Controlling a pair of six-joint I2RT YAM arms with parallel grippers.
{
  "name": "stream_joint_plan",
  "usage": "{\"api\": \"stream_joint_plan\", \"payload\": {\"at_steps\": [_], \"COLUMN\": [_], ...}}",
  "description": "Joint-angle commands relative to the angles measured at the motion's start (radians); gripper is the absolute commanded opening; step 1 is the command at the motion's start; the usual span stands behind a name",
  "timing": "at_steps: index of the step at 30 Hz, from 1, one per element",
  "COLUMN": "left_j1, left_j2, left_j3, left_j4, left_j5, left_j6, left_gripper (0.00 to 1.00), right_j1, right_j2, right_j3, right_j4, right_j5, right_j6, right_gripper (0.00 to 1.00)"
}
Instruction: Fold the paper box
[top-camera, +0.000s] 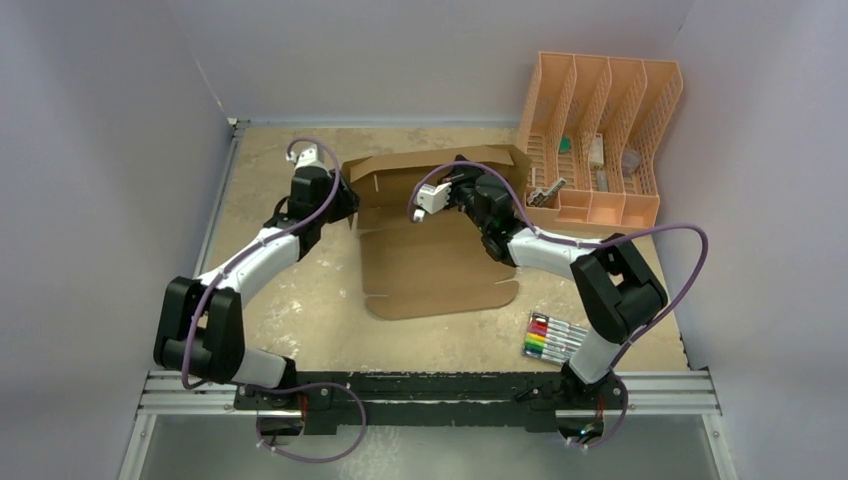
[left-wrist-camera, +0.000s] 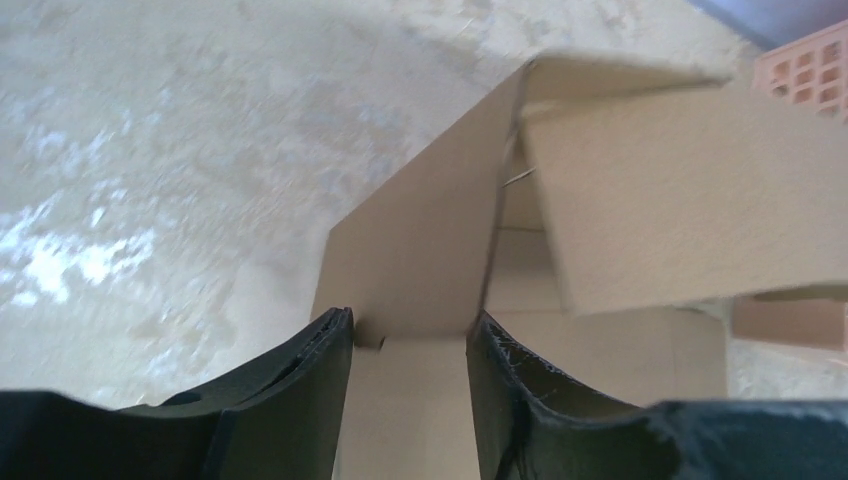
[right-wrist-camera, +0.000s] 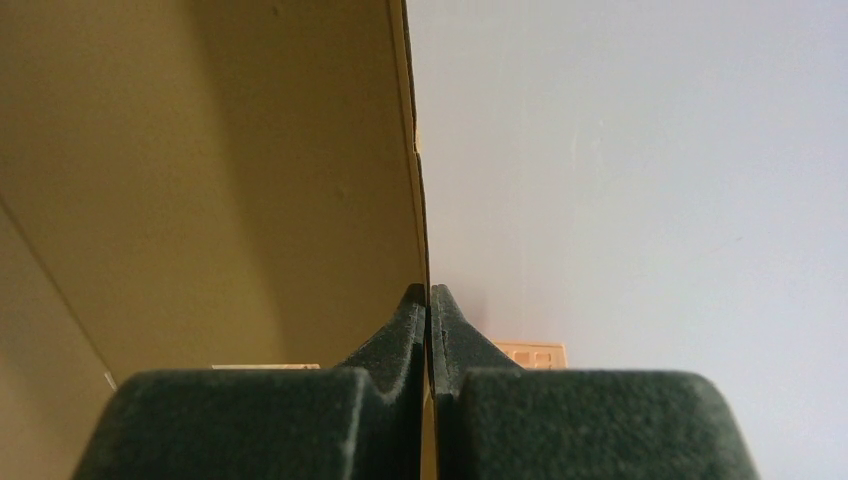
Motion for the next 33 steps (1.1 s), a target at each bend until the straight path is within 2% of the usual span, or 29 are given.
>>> {"api": "stream_joint_plan", "payload": {"at_steps": [1,7,11,16,20,23,28,33], "left_j1": [-0.008,-0.014,-0.014,-0.014,-0.014,-0.014,-0.014,-0.014], "left_j2": [-0.119,-0.335,-0.396,-0.291,-0.188,-0.095,0.049,0.18], "left_j3": [-0.071,-0.095,-0.144,-0.252,-0.33,-0.368,-0.4,-0.372], "left_j4": [-0.08,-0.214,-0.156,0.138,0.44,0.606,0.804,0.878], "left_j5": [-0.079,-0.212,-0.174,-0.03,-0.005,0.015,0.016,0.001], "left_j6": [-0.03,-0.132,-0.097,-0.13,-0.142,-0.146,-0.124,-0.112], "left_gripper": [0.48,0.53,0.56,0.56,0.56,0.55,0.55,0.53], "right_j1": [0.008,0.014,0.017,0.017,0.016,0.016,0.017,0.018], "right_j2": [-0.006,-0.006,-0.006,-0.006,-0.01,-0.009,-0.01,-0.013], "right_j3": [-0.001,0.004,0.005,0.005,-0.001,-0.001,-0.005,-0.014], "right_j4": [0.122,0.111,0.115,0.109,0.104,0.103,0.105,0.108], "right_j5": [0.032,0.047,0.046,0.038,0.028,0.026,0.028,0.02], "right_j6": [0.018,0.019,0.023,0.026,0.038,0.046,0.047,0.056], "right_gripper": [0.0,0.0,0.0,0.0,0.0,0.0,0.0,0.0]}}
